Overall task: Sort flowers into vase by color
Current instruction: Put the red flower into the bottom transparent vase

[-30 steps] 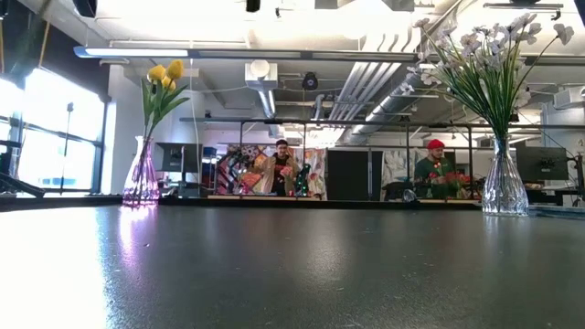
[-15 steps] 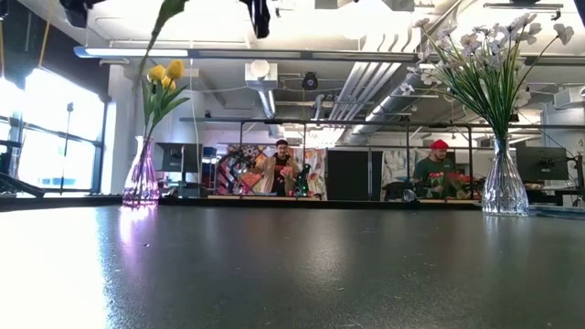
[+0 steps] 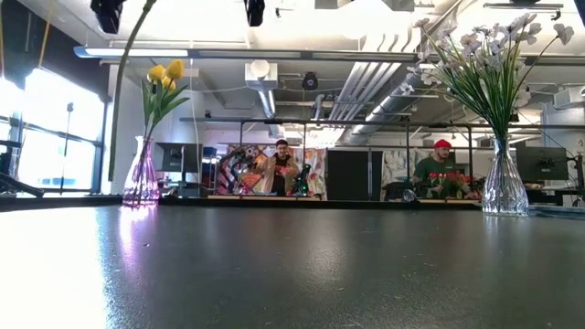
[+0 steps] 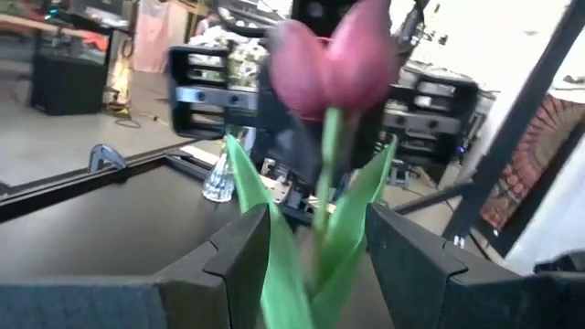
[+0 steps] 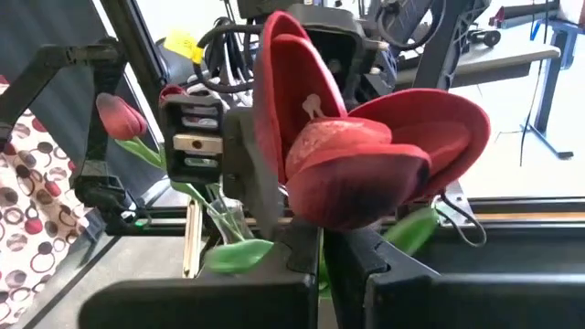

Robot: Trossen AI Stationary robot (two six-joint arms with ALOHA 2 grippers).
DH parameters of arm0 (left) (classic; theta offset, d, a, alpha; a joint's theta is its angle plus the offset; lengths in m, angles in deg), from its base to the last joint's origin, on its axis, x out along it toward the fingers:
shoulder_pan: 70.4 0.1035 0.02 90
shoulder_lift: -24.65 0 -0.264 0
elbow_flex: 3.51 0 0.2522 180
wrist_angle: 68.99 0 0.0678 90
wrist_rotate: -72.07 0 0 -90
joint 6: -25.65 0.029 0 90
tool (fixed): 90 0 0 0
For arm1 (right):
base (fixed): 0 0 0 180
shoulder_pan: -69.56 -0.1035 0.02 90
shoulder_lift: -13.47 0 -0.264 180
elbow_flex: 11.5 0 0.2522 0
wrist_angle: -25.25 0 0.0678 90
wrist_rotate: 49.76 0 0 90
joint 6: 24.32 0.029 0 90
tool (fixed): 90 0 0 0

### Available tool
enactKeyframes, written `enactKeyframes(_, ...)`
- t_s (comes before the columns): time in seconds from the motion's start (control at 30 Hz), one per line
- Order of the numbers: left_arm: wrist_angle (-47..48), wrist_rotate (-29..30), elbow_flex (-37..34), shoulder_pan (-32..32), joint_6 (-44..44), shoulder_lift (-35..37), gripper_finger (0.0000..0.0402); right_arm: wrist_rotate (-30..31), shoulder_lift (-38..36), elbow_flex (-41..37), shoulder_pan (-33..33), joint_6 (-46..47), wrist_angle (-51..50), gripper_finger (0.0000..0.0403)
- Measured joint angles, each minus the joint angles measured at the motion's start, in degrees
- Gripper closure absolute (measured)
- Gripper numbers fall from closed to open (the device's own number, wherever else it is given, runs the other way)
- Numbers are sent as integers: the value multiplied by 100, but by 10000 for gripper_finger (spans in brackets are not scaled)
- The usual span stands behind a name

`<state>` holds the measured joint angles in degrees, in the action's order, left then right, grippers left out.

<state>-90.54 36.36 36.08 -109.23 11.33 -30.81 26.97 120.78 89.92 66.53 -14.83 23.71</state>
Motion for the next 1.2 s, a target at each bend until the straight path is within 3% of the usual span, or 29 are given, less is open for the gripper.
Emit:
enactKeyframes(0.3, 91, -638, 0, 448, -180, -2, 267, 12, 0, -1, 0, -50, 9, 403)
enactKeyframes(0.47, 120, -490, 0, 457, -52, -2, 315, 309, 0, 0, 10, 241, 71, 403)
enactKeyframes(0.7, 153, 442, -1, 236, 102, 137, 393, 719, -2, 1, 17, 762, 25, 384)
enactKeyframes(0.93, 114, 2291, -2, -451, 812, 981, 399, 1679, -117, 1, 20, 1386, 82, 279)
enactKeyframes(1.03, 112, 2648, -2, -943, 1281, 1406, 400, 2250, -220, 8, 126, 1932, -484, 244)
enactKeyframes(1.2, 127, 3190, -2, -1994, 1918, 2030, 401, 2204, -255, 6, 316, 2344, -1533, 223)
